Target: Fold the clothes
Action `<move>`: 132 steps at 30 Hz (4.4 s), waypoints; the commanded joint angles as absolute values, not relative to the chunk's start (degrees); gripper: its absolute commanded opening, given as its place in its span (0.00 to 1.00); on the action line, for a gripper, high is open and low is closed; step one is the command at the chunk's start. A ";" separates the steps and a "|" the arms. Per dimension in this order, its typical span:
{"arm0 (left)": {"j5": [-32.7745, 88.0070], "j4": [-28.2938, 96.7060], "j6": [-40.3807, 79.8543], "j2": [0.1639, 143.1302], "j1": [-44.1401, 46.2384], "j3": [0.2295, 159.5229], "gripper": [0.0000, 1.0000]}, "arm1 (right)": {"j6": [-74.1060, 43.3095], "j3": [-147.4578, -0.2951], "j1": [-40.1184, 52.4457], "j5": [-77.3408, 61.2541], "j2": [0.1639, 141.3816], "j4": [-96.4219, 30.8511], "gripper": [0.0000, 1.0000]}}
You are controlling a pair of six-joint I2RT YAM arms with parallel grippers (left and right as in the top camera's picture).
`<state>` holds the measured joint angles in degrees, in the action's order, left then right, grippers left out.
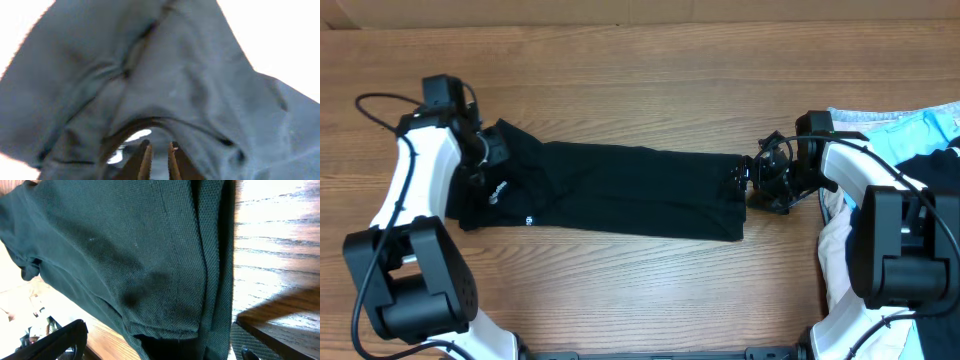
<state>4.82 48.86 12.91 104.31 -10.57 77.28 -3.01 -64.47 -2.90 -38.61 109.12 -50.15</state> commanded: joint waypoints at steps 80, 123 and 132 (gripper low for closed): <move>-5.06 66.00 16.91 105.65 -10.52 83.02 0.24 | -3.01 -64.27 -2.63 -39.09 108.49 -50.17 0.96; 10.61 52.27 4.78 108.95 -14.57 82.56 0.71 | -3.01 -64.27 -2.63 -39.09 108.49 -49.47 0.96; 10.13 51.88 4.67 116.57 -14.90 82.56 0.32 | -3.01 -64.27 -2.63 -39.09 108.49 -49.82 0.96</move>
<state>8.91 52.07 5.89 115.68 -14.72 82.26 -3.01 -64.47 -2.90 -38.59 109.12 -49.74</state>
